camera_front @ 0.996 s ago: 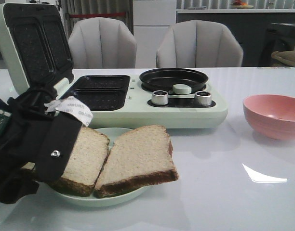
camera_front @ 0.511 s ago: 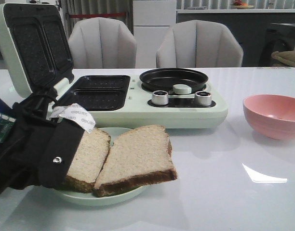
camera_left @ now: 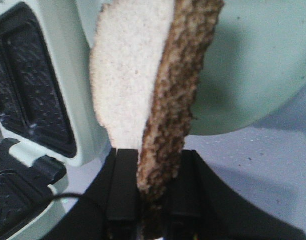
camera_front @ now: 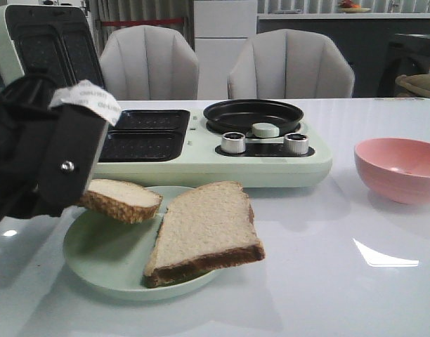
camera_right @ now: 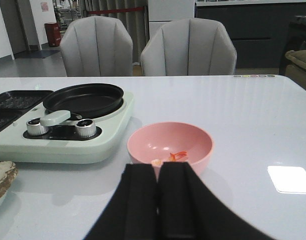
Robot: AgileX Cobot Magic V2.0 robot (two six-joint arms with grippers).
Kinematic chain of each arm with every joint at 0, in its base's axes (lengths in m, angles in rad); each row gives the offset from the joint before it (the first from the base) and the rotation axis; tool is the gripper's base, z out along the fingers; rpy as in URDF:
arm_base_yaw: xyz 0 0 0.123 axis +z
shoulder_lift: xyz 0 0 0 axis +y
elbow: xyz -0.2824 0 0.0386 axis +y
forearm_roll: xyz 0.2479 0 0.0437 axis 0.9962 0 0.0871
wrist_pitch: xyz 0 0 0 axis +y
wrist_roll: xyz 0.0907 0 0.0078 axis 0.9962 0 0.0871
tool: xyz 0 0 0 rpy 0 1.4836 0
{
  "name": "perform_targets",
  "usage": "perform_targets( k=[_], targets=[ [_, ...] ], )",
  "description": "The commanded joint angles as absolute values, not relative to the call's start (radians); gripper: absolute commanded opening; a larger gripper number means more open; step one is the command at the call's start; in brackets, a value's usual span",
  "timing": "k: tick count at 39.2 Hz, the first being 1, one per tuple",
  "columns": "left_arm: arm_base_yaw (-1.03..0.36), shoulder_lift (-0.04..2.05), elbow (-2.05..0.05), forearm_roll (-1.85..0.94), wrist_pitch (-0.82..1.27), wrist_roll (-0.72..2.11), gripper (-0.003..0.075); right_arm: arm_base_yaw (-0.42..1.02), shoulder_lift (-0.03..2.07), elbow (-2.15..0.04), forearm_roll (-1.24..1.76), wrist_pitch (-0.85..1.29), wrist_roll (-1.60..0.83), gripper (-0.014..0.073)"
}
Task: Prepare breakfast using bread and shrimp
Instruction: 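Lower the left gripper and grasp the bread slice nearest it, then lift the bread slice with the left gripper toward the sandwich maker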
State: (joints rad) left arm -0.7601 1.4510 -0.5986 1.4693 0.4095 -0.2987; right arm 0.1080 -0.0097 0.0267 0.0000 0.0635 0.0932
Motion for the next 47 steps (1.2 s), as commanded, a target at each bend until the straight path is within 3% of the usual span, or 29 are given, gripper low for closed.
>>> perform_targets(
  k=[1,27,47],
  targets=[
    [-0.764,1.384,-0.619,1.466,0.441,-0.311,0.0134,0.104,-0.032,0.01,0.0,-0.01,0.082,0.0135],
    [-0.619,1.32,-0.822,1.568,0.314,-0.312,0.0134,0.104,-0.032,0.01,0.0,-0.01,0.082,0.0135],
    [-0.53,1.576,-1.166,1.568,0.29,-0.312,0.0134,0.104,-0.032,0.01,0.0,-0.01,0.082,0.0135]
  ],
)
